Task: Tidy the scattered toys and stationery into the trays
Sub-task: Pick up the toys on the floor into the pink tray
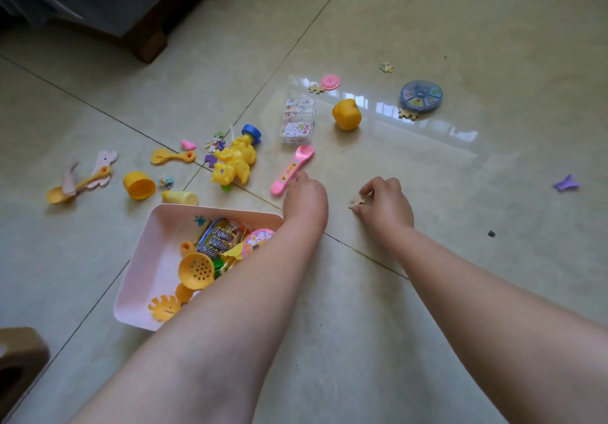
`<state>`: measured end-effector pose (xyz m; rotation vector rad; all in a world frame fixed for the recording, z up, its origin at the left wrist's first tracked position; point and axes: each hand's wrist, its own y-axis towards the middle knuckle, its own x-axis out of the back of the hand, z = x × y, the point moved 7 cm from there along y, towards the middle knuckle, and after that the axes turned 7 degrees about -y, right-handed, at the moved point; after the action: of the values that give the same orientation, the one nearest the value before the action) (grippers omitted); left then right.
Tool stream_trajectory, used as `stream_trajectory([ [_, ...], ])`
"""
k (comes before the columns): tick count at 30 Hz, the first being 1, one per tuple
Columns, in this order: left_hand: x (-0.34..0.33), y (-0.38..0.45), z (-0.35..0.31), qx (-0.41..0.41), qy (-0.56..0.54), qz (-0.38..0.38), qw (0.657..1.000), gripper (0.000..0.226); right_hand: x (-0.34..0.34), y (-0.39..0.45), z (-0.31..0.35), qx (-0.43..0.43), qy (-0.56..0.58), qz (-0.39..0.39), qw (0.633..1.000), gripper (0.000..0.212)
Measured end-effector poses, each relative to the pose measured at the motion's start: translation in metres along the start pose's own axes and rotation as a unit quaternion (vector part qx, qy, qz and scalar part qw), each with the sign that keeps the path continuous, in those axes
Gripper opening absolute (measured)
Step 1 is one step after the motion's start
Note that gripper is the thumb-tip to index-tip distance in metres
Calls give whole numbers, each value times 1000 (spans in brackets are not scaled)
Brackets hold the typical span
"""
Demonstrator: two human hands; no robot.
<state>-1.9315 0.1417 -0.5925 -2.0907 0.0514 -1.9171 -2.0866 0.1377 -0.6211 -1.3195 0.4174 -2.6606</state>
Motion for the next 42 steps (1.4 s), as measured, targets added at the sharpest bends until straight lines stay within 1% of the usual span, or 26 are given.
stream_trajectory([
  [3,0,0,0,-5,11,5,1000,29,-3,-3,0,19,13,7,1000,11],
  [5,0,-3,-6,-21,26,16,999,31,-3,-3,-1,19,30,16,999,5],
  [8,0,-13,-15,-41,30,33,998,36,-1,-3,-2,-10,71,42,997,5],
  [10,0,-17,-14,-26,4,47,999,36,-1,-3,-6,-41,125,63,989,6],
  [12,5,-17,-1,26,-83,46,995,30,-1,-8,-9,-77,193,83,975,7],
  [14,16,-15,12,73,-186,37,979,24,-3,-15,-8,-101,246,96,959,7],
  [15,23,-15,16,80,-228,26,970,22,-5,-19,-4,-103,269,105,952,8],
  [17,40,-19,24,91,-317,-13,944,21,-13,-31,9,-93,316,120,936,8],
  [18,50,-25,31,98,-350,-36,931,20,-17,-38,21,-83,340,129,928,12],
  [20,66,-34,48,115,-368,-67,920,19,-25,-52,45,-59,370,149,915,24],
  [22,77,-45,71,134,-345,-74,926,15,-32,-66,75,-20,370,171,913,21],
  [24,85,-58,92,143,-294,-66,943,9,-38,-77,102,31,348,193,917,10],
  [25,86,-64,103,141,-261,-56,953,11,-42,-83,114,61,332,204,919,13],
  [26,84,-70,112,142,-229,-35,963,14,-46,-87,122,84,316,217,920,17],
  [28,74,-80,126,145,-177,12,973,20,-54,-96,130,110,266,251,924,11],
  [29,69,-83,131,146,-156,28,976,23,-56,-98,130,118,243,260,927,13],
  [30,67,-85,136,152,-143,33,978,25,-57,-98,129,120,225,257,932,21],
  [31,67,-86,140,155,-137,22,978,27,-55,-96,127,116,218,239,939,25],
  [32,70,-86,141,159,-142,5,977,29,-52,-94,124,111,217,210,947,26],
  [35,78,-74,136,160,-205,-56,964,35,-40,-80,103,65,222,123,965,18],
  [37,76,-59,127,145,-227,-71,960,40,-35,-71,84,34,207,96,973,18],
  [40,59,-34,102,104,-220,-44,969,46,-34,-63,50,-4,177,114,978,23],
  [42,48,-16,84,82,-211,-36,973,47,-37,-58,31,-9,162,140,977,28],
])
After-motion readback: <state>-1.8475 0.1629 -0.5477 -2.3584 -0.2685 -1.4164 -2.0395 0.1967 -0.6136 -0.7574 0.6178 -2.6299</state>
